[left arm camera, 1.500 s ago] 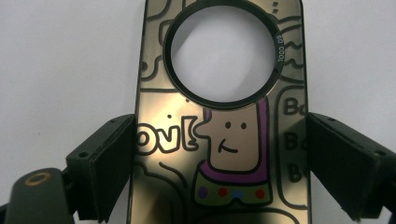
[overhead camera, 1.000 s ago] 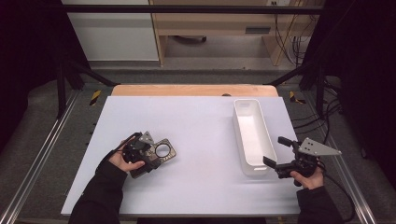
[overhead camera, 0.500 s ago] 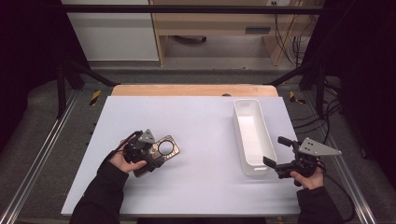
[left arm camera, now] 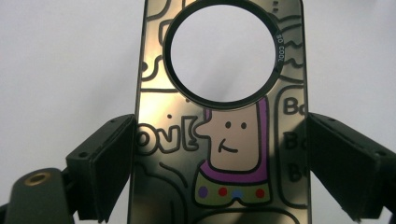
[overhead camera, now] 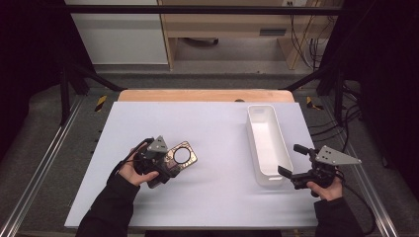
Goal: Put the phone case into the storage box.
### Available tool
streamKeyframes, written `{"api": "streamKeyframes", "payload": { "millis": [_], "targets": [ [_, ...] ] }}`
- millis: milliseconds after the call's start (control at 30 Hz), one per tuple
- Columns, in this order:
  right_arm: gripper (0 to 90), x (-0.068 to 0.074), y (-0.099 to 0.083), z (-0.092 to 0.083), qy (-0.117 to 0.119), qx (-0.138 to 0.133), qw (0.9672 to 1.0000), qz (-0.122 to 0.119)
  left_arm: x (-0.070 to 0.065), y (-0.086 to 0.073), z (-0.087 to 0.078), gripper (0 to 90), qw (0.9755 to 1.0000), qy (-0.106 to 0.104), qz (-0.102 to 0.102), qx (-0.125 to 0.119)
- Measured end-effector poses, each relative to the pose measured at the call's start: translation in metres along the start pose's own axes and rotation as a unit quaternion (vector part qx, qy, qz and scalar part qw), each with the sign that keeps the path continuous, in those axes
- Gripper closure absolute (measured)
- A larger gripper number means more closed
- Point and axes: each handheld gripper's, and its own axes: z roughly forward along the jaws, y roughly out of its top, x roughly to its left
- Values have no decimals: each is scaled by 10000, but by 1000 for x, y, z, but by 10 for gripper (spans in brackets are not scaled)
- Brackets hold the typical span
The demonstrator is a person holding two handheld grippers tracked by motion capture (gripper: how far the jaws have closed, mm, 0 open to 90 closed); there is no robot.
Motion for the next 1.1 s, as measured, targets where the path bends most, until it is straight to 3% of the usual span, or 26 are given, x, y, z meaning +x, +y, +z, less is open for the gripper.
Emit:
{"api": "streamKeyframes", "payload": {
  "millis": [500,1100],
  "targets": [
    [4,4,4,2,64,-25,10000,-65,-16,13,-2,112,9997,-136,56,-199],
    [4,21,11,15,362,134,9987,-347,-36,26,1,112,9986,-345,251,-299]
  ]
}}
